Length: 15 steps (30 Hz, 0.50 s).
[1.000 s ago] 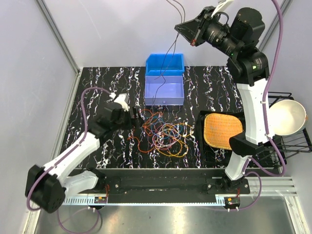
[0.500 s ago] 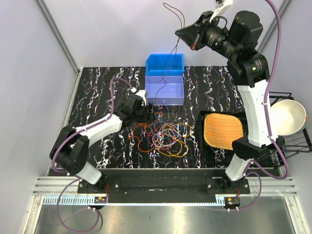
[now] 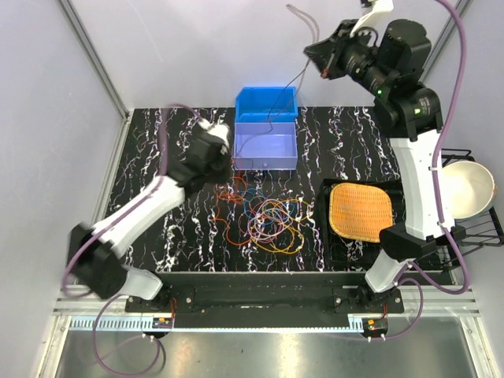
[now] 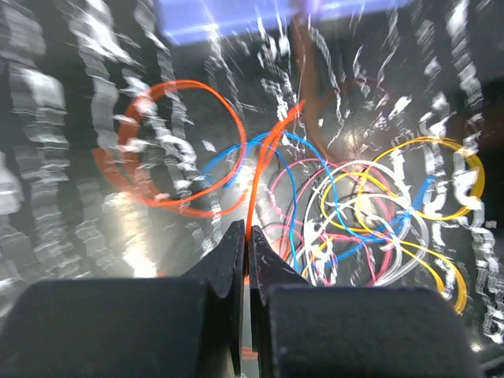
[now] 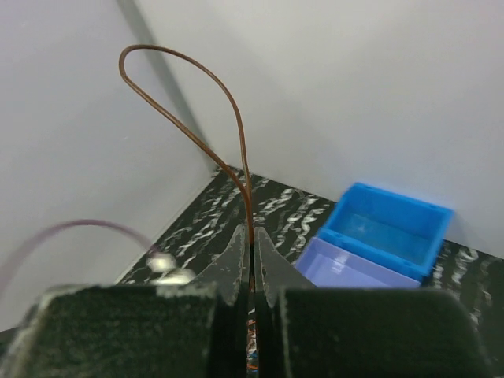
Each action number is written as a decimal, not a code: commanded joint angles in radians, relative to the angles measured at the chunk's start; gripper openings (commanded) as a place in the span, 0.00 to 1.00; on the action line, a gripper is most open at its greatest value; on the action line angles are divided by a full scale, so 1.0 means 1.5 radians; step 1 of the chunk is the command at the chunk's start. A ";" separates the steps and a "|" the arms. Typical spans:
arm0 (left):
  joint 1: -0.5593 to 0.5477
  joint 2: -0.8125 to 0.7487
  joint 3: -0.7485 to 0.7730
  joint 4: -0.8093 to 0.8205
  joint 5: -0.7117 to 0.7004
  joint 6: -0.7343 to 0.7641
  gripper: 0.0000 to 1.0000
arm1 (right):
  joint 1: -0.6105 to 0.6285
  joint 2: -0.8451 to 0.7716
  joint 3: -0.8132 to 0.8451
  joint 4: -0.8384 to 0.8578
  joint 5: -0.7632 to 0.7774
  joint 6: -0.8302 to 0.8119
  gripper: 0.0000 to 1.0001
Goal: Untangle the cables
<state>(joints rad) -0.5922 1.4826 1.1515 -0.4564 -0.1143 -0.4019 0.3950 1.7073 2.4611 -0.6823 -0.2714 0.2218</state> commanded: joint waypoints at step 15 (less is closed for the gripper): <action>0.376 -0.307 0.009 -0.233 -0.199 0.012 0.00 | -0.062 -0.030 0.003 -0.098 0.269 -0.077 0.00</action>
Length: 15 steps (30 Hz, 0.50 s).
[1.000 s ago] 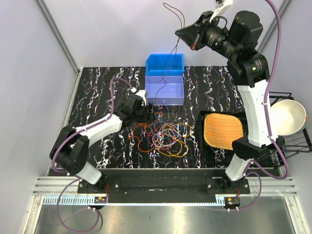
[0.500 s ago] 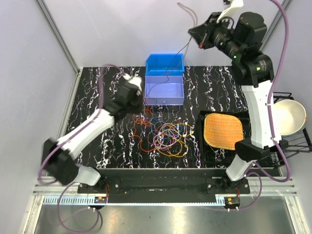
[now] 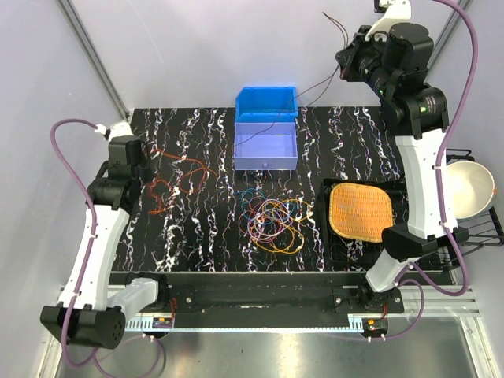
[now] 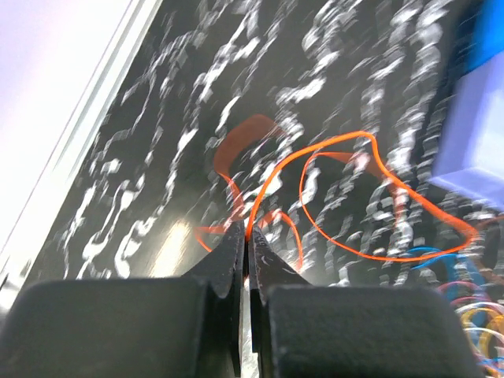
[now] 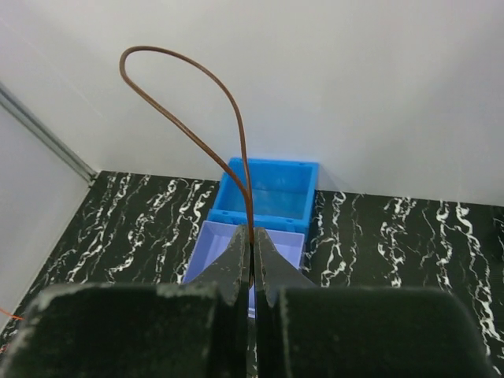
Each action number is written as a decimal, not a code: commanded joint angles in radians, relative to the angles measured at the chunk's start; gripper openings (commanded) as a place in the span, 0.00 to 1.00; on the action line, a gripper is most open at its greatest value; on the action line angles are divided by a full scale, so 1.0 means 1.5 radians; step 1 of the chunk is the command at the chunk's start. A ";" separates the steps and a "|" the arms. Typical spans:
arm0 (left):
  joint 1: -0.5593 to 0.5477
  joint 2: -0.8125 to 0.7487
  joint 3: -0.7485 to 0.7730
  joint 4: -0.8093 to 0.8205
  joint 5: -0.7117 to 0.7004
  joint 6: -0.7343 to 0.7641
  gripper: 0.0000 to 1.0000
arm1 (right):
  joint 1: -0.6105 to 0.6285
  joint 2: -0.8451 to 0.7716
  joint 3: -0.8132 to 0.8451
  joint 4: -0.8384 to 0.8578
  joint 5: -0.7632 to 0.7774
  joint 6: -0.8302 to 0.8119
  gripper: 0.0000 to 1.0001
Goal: Untangle the cables
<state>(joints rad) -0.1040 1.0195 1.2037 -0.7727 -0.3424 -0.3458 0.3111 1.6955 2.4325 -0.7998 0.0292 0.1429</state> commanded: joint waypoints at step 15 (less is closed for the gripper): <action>0.270 0.001 -0.050 -0.015 0.100 -0.138 0.00 | -0.114 -0.063 -0.002 -0.067 0.313 -0.026 0.00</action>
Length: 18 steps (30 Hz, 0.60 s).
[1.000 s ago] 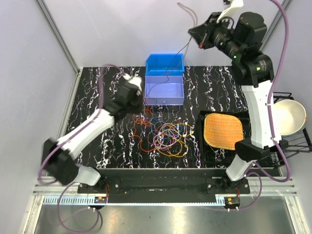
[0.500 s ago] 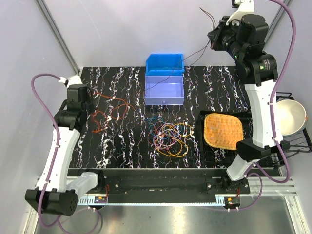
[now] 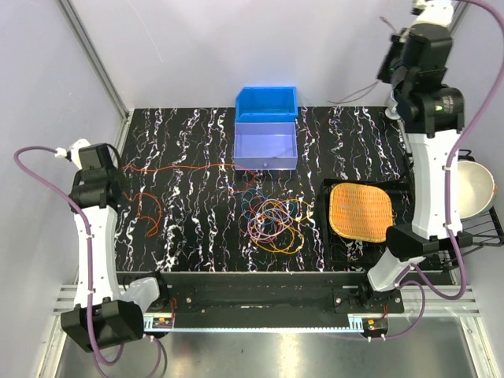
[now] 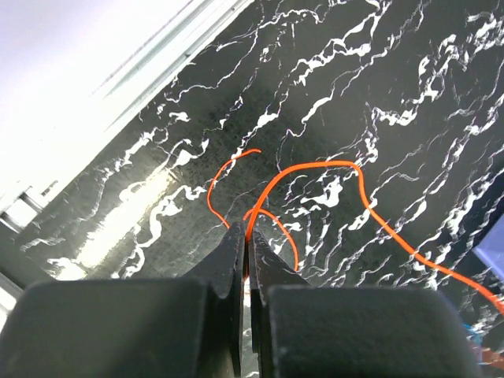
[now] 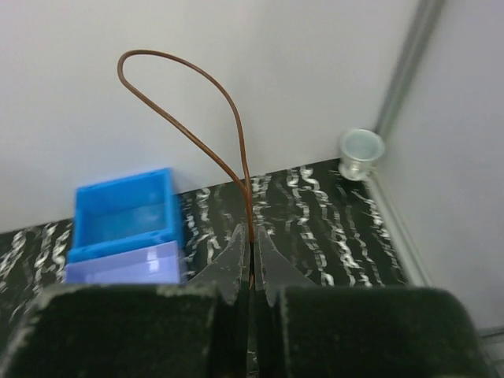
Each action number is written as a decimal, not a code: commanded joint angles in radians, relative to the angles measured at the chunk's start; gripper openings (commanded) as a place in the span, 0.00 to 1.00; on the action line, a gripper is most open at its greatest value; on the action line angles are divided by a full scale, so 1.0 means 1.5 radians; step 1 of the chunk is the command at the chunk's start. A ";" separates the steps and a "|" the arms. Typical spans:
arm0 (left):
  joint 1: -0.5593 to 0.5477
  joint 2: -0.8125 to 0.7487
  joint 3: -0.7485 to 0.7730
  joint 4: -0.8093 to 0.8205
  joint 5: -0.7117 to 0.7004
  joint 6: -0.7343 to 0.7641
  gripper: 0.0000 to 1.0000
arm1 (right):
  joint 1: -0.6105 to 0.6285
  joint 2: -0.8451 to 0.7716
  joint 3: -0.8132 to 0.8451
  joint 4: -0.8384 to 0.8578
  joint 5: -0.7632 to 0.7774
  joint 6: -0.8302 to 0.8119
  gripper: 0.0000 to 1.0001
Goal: Untangle the cables
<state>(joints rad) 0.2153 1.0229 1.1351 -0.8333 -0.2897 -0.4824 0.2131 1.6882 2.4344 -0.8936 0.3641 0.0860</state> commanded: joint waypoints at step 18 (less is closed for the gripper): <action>0.112 -0.020 -0.085 0.101 0.189 -0.074 0.00 | -0.085 -0.050 0.029 -0.003 -0.082 0.007 0.00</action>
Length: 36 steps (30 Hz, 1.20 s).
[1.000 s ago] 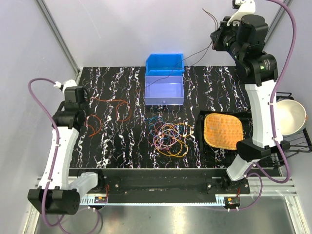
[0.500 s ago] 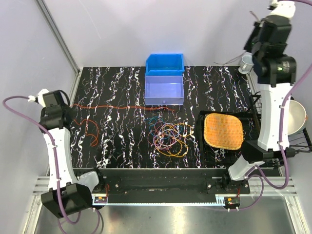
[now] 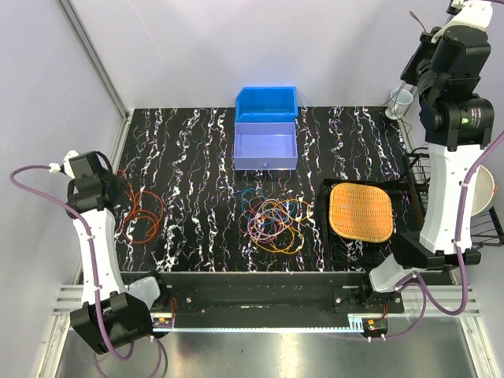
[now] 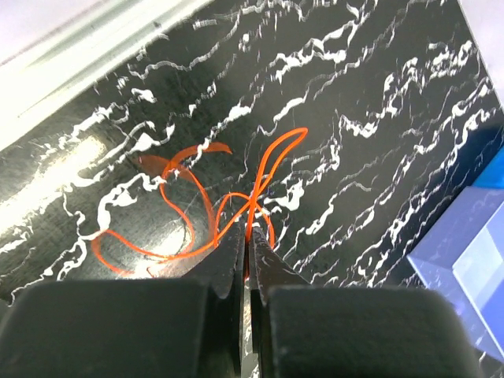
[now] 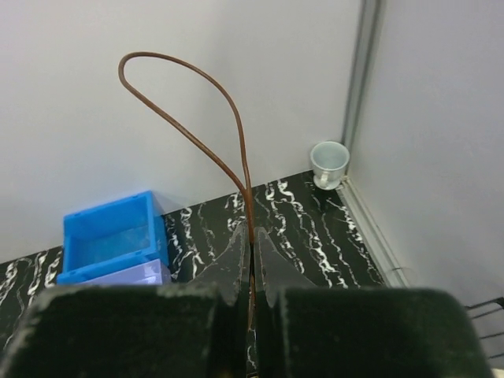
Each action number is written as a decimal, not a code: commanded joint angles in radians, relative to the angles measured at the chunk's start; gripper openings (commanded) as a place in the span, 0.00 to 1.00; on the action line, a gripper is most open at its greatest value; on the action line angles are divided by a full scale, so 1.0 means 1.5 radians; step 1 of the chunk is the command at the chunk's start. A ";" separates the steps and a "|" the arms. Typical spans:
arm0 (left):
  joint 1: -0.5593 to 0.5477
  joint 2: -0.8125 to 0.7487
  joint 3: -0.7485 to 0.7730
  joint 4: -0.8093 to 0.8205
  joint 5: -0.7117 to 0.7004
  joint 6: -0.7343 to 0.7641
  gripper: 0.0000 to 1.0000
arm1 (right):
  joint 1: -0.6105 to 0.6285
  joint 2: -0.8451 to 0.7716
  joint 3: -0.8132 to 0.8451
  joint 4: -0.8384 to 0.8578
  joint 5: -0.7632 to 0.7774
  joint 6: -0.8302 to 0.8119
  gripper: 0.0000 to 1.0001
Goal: Untangle the cables
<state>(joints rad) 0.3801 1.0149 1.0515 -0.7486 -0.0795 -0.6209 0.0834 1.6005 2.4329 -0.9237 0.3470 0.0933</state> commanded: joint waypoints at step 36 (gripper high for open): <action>-0.361 -0.064 -0.158 0.026 0.087 0.130 0.00 | 0.084 0.390 0.223 0.595 -0.411 0.125 0.00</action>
<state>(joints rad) -0.1558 0.9504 0.7967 -0.7467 0.0532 -0.4412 0.1810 2.1937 2.7445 -0.2901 -0.2546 0.3210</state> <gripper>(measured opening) 0.012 0.012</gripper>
